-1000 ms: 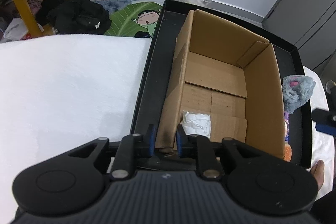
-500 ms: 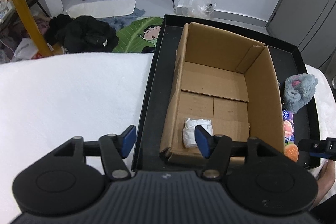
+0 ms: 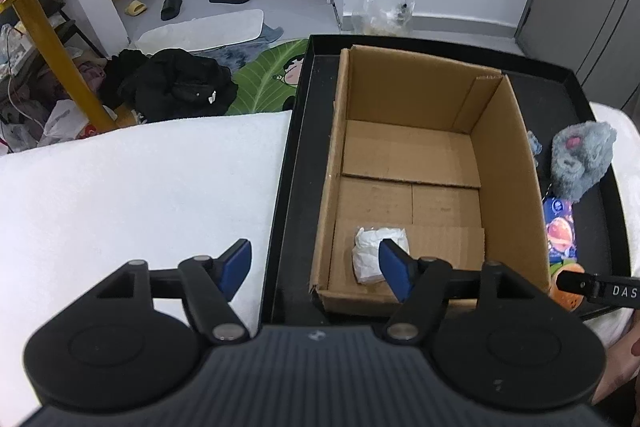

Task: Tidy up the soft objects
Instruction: 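Move the right gripper to the burger plush and grasp it, then carry the burger plush with the right gripper and release it into the box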

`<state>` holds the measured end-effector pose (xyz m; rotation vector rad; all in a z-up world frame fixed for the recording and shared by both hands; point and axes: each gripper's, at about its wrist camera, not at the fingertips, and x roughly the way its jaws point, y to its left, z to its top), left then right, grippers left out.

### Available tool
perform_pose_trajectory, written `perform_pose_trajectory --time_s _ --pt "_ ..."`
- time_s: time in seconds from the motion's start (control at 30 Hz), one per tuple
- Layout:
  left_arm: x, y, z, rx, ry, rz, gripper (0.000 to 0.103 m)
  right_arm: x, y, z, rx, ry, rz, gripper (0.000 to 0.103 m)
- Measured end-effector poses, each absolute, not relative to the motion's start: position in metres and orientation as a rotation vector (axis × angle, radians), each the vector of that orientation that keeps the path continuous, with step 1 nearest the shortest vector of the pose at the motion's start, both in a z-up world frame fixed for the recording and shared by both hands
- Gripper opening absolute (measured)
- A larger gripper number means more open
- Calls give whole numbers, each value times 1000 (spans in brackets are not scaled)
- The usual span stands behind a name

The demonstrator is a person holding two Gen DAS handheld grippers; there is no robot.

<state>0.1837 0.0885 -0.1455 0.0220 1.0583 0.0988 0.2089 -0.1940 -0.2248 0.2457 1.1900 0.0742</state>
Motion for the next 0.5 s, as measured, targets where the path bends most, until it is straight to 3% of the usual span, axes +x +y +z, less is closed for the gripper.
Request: perform_pose_trajectory --time_s 0.27,0.3,0.4,0.5 --pt "184 74 -146 102 1066 86 69 210 -185 -234 160 1191 71 76" --pt "184 73 -146 107 1068 85 69 210 -185 -235 154 1193 73 73" --pt "184 73 -146 112 1072 91 69 209 -186 -238 152 1206 73 52" --pt "184 72 -146 115 1070 91 69 209 -190 -238 166 1202 70 48"
